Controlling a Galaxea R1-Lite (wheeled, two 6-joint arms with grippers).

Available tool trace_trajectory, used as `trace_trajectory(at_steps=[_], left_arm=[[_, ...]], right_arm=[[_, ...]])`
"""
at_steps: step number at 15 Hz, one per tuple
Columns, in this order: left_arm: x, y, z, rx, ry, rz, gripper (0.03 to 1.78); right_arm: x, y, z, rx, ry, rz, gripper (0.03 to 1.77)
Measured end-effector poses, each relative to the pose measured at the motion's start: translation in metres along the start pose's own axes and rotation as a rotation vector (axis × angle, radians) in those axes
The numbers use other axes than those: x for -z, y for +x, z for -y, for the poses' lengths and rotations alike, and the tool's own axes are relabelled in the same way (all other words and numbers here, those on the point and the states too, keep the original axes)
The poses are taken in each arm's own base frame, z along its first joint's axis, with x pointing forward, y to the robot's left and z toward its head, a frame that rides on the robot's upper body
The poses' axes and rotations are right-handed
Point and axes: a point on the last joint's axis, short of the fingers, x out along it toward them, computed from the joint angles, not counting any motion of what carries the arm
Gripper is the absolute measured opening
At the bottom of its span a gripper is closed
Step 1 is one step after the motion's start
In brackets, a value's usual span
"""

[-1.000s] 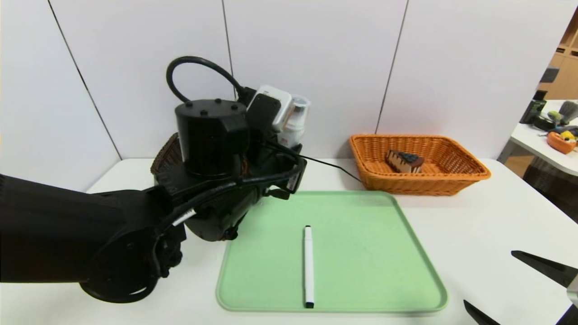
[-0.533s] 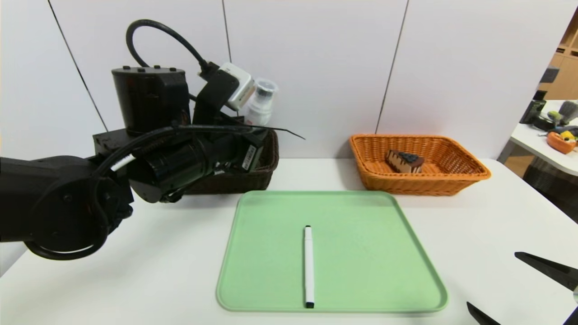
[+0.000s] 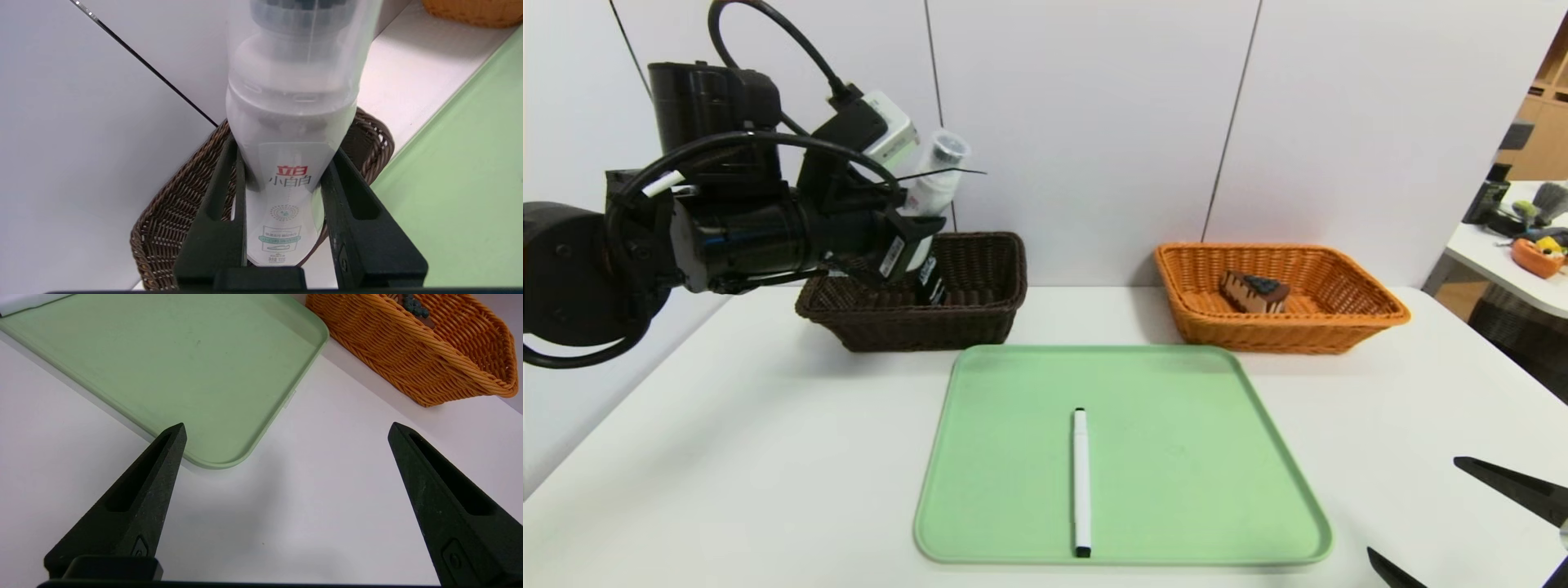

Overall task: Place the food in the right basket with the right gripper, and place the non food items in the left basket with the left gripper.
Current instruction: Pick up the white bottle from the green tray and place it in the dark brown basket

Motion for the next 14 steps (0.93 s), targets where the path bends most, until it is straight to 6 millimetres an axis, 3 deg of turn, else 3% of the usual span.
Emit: trace_trajectory(at_steps=[8, 14], left_arm=[[0.006, -0.006, -0.04, 0.025, 0.215, -0.059, 0.56], [0.012, 0.007, -0.054, 0.059, 0.376, -0.105, 0.56]], right_arm=[[0.003, -0.004, 0.0, 0.002, 0.0, 0.004, 1.7], [0.004, -0.006, -0.001, 0.0, 0.001, 0.013, 1.7]])
